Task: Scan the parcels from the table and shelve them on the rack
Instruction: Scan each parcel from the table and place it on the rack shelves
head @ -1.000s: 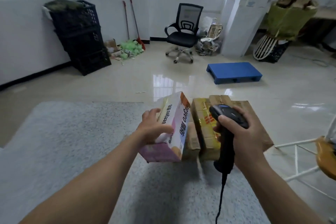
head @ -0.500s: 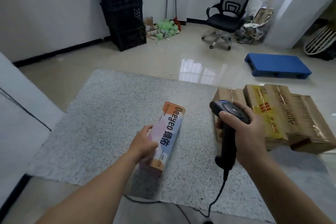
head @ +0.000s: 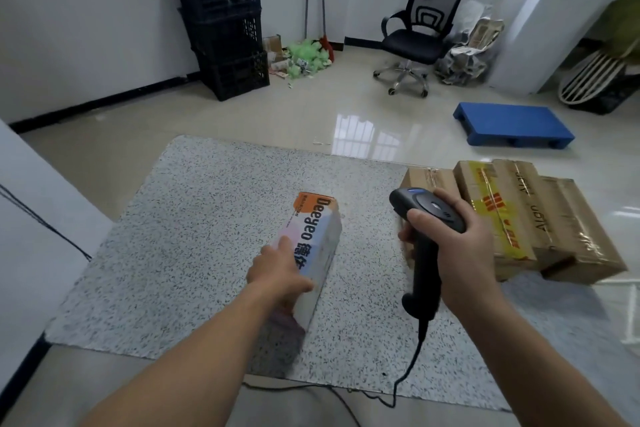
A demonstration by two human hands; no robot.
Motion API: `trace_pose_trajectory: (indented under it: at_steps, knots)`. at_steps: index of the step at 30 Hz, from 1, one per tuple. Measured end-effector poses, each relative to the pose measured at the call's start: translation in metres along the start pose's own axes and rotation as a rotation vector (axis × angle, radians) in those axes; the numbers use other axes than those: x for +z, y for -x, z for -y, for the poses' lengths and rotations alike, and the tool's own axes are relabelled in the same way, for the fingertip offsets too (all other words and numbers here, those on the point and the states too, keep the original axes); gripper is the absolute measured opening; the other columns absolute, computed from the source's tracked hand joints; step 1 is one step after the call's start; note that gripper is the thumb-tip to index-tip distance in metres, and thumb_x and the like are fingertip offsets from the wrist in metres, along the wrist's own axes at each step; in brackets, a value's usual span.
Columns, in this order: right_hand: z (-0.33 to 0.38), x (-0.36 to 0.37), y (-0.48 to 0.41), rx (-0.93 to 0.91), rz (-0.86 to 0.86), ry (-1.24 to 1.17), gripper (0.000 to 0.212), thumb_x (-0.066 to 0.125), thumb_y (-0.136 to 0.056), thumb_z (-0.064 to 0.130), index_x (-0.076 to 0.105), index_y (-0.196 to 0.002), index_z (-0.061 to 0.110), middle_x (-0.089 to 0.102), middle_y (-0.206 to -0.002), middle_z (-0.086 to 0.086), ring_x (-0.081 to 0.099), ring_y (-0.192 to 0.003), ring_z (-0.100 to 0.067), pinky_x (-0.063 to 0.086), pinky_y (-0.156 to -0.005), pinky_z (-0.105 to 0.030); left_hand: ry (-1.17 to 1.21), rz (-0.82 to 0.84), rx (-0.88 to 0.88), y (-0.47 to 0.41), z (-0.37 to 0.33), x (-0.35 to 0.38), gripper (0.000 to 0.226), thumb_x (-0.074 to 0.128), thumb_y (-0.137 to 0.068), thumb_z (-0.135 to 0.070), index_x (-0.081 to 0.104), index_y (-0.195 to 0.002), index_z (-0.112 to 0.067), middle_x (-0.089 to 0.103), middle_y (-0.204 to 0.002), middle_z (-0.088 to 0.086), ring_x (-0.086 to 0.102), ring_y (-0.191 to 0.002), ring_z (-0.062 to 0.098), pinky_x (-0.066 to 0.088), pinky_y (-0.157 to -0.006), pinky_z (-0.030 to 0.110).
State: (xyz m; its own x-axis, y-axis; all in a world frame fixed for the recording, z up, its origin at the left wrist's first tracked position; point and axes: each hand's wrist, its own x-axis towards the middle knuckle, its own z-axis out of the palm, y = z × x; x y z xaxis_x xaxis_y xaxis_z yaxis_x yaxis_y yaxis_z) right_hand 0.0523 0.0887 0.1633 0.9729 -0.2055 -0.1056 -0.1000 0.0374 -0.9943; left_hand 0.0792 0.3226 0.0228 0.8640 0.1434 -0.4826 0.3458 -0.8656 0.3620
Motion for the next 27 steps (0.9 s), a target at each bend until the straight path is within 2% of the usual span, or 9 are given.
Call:
trace_pose_trajectory:
  at_steps: [2, 4, 5, 7, 9, 13, 16, 22, 27]
  knots:
    - [0.002, -0.003, 0.003, -0.009, 0.004, -0.001, 0.049, 0.079, -0.084, 0.008, 0.061, -0.126, 0.026, 0.073, -0.103, -0.019, 0.073, -0.078, -0.036, 0.057, -0.071, -0.050, 0.305, 0.050, -0.034, -0.003, 0.017, -0.013, 0.082, 0.082, -0.062, -0.033, 0.043, -0.133, -0.021, 0.058, -0.121, 0.004, 0.062, -0.099, 0.023, 0.059, -0.087, 0.045]
    - [0.000, -0.004, 0.007, -0.010, 0.018, -0.005, 0.044, 0.079, -0.083, 0.008, 0.064, -0.119, 0.030, 0.073, -0.102, -0.018, 0.072, -0.077, -0.035, 0.056, -0.068, -0.048, 0.605, 0.067, -0.078, 0.001, 0.033, -0.025, 0.095, 0.082, -0.061, -0.017, 0.039, -0.147, -0.019, 0.052, -0.139, 0.009, 0.062, -0.109, 0.030, 0.057, -0.092, 0.050]
    - [-0.001, -0.005, 0.009, -0.007, 0.024, -0.009, 0.042, 0.079, -0.083, 0.007, 0.065, -0.115, 0.032, 0.073, -0.101, -0.017, 0.072, -0.076, -0.034, 0.056, -0.066, -0.046, 0.685, 0.073, -0.085, 0.004, 0.038, -0.027, 0.094, 0.081, -0.066, -0.008, 0.037, -0.148, -0.019, 0.048, -0.144, 0.012, 0.061, -0.109, 0.033, 0.057, -0.088, 0.049]
    - [-0.001, -0.007, 0.013, 0.001, 0.035, -0.019, 0.041, 0.079, -0.083, 0.006, 0.065, -0.112, 0.032, 0.074, -0.100, -0.016, 0.072, -0.075, -0.034, 0.055, -0.064, -0.043, 0.722, 0.129, -0.097, 0.012, 0.044, -0.025, 0.089, 0.077, -0.074, 0.004, 0.033, -0.147, -0.021, 0.041, -0.149, 0.014, 0.059, -0.107, 0.033, 0.057, -0.080, 0.045]
    - [-0.002, -0.011, 0.016, 0.005, 0.044, -0.023, 0.041, 0.079, -0.083, 0.005, 0.065, -0.111, 0.031, 0.074, -0.099, -0.016, 0.072, -0.074, -0.034, 0.054, -0.063, -0.042, 0.709, 0.191, -0.130, 0.018, 0.045, -0.022, 0.093, 0.074, -0.076, 0.008, 0.027, -0.150, -0.024, 0.040, -0.147, 0.016, 0.057, -0.107, 0.034, 0.055, -0.083, 0.047]
    - [0.001, -0.018, 0.023, 0.006, 0.059, -0.022, 0.044, 0.078, -0.082, 0.003, 0.064, -0.115, 0.028, 0.073, -0.098, -0.017, 0.071, -0.074, -0.036, 0.053, -0.064, -0.044, 0.706, 0.246, -0.159, 0.032, 0.041, -0.019, 0.104, 0.070, -0.074, 0.013, 0.018, -0.154, -0.028, 0.047, -0.119, 0.006, 0.055, -0.114, 0.038, 0.051, -0.097, 0.058]
    - [0.005, -0.022, 0.028, 0.012, 0.084, -0.023, 0.045, 0.078, -0.082, 0.002, 0.064, -0.116, 0.028, 0.074, -0.096, -0.011, 0.071, -0.075, -0.036, 0.053, -0.064, -0.044, 0.720, 0.186, -0.133, 0.042, 0.033, -0.017, 0.110, 0.072, -0.072, 0.016, 0.014, -0.154, -0.030, 0.048, -0.114, 0.002, 0.055, -0.111, 0.034, 0.052, -0.094, 0.053]
    - [0.012, -0.029, 0.033, 0.033, 0.135, -0.027, 0.056, 0.081, -0.080, 0.005, 0.062, -0.129, 0.022, 0.075, -0.098, -0.012, 0.072, -0.075, -0.034, 0.055, -0.064, -0.042, 0.905, -0.040, -0.036, 0.056, 0.008, -0.034, 0.117, 0.075, -0.066, 0.016, 0.016, -0.153, -0.036, 0.055, -0.127, 0.010, 0.058, -0.115, 0.036, 0.056, -0.088, 0.058]
    - [0.027, -0.032, 0.038, 0.035, 0.198, -0.044, 0.068, 0.082, -0.062, 0.022, 0.063, -0.127, 0.021, 0.074, -0.098, -0.015, 0.069, -0.066, -0.031, 0.053, -0.058, -0.038, 0.970, -0.136, 0.073, 0.065, -0.015, -0.063, 0.127, 0.076, -0.070, 0.016, 0.000, -0.160, -0.033, 0.053, -0.132, 0.013, 0.057, -0.118, 0.035, 0.056, -0.087, 0.052]
